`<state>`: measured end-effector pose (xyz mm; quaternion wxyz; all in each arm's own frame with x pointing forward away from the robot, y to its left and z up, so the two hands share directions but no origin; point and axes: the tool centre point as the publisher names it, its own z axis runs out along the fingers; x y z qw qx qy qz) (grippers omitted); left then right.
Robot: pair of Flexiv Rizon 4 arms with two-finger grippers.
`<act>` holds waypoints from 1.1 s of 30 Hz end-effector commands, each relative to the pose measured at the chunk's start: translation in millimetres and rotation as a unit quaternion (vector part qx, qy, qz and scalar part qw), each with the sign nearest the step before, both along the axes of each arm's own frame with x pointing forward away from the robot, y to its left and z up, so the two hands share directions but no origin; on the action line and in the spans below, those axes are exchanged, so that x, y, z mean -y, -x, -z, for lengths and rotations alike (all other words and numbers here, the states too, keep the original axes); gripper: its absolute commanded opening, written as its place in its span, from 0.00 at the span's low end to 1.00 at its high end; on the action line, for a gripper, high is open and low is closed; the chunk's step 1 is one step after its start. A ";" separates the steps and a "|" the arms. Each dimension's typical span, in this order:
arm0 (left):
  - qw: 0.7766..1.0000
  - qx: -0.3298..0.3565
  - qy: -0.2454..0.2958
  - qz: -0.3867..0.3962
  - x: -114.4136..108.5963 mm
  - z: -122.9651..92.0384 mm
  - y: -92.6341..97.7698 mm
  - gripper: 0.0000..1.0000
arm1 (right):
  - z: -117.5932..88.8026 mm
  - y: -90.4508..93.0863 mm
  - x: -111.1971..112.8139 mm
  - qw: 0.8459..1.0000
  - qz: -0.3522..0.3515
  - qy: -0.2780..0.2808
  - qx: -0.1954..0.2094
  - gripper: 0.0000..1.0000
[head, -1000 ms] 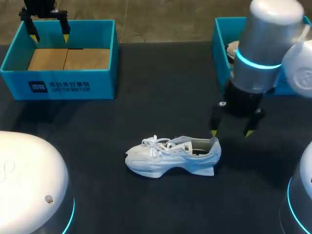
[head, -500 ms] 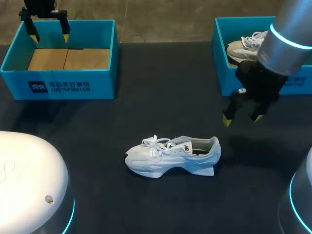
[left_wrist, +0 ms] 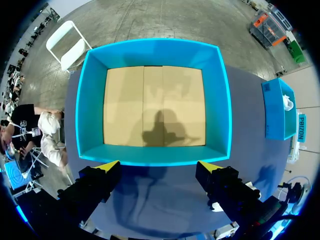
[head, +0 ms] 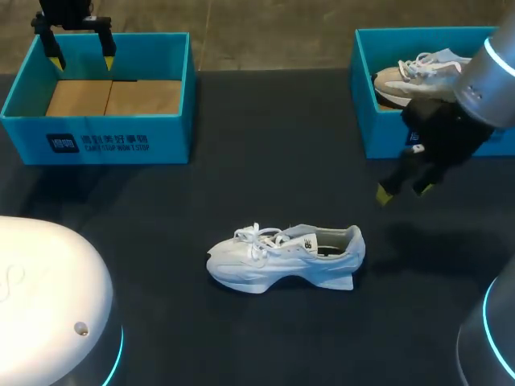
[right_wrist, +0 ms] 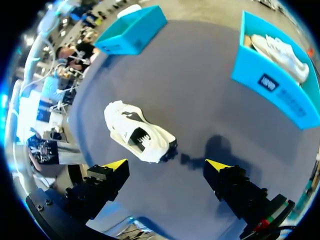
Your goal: Take the shoe out of the shoebox, open the shoe tongue, remove and reinsert the insole, then place the shoe into the shoebox
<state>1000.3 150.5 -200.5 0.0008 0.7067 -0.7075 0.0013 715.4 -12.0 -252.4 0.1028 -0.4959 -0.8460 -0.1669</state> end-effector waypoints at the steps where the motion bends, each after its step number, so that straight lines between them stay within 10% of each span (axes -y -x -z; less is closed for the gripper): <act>1: 1.000 0.000 -0.001 0.000 0.2 -0.2 0.1 1.00 | 2.0 6.6 26.2 0.992 -0.010 -0.088 0.090 1.00; 7: 1.000 0.000 -0.001 0.000 0.2 -0.2 0.1 1.00 | 1.6 3.1 42.9 0.969 -0.057 -0.165 0.177 1.00; 21: 1.000 0.000 -0.001 0.000 0.2 -0.2 0.1 1.00 | 7.0 -0.5 47.7 0.964 -0.091 -0.188 0.163 1.00; 33: 1.000 0.000 -0.001 0.000 0.2 -0.2 0.1 1.00 | 29.3 -1.4 61.6 0.888 -0.188 -0.180 0.379 1.00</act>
